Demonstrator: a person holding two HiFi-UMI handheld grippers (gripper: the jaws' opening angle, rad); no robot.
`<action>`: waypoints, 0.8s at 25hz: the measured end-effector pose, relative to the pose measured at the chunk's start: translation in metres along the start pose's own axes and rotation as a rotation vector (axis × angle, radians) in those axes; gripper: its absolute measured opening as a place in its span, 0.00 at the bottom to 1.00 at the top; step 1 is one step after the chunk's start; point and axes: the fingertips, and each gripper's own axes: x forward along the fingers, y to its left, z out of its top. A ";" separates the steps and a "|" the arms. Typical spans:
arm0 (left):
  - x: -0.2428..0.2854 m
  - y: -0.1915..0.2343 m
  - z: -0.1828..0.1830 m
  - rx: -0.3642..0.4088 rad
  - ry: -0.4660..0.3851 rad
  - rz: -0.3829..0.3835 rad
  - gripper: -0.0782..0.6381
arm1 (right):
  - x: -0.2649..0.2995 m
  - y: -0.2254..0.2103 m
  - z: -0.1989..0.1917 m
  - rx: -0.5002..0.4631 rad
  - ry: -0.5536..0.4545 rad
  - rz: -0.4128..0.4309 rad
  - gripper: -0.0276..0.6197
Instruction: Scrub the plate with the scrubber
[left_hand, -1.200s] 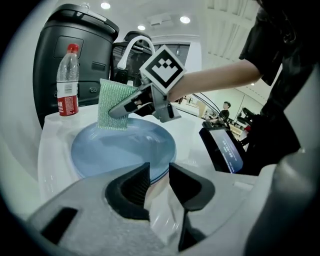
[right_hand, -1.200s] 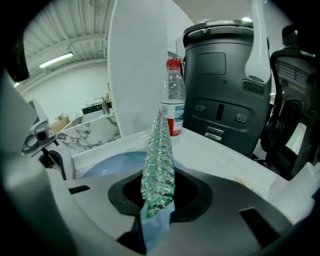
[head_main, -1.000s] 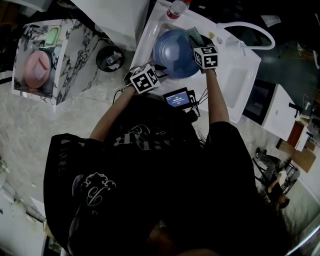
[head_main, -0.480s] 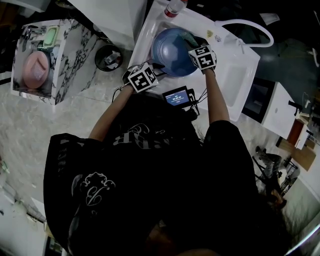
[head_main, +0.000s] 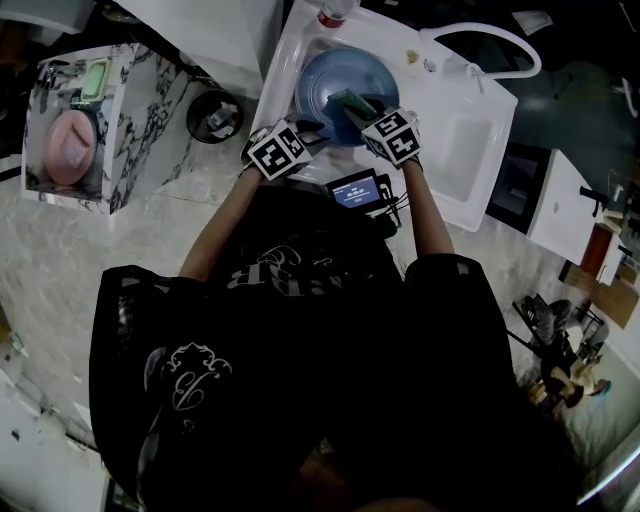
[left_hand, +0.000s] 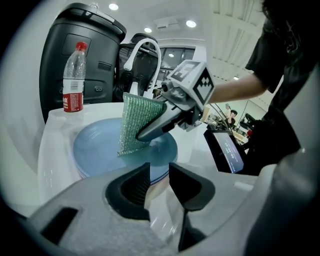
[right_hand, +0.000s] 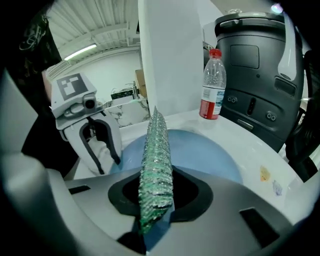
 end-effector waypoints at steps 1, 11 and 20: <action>0.000 0.000 0.001 0.000 0.000 0.000 0.28 | -0.001 0.006 -0.002 0.003 0.006 0.015 0.18; 0.003 0.000 -0.003 0.033 0.026 0.022 0.28 | -0.009 0.058 -0.014 -0.066 0.075 0.160 0.18; 0.004 0.000 -0.003 0.049 0.029 0.026 0.28 | -0.016 0.000 0.001 -0.080 0.046 0.035 0.18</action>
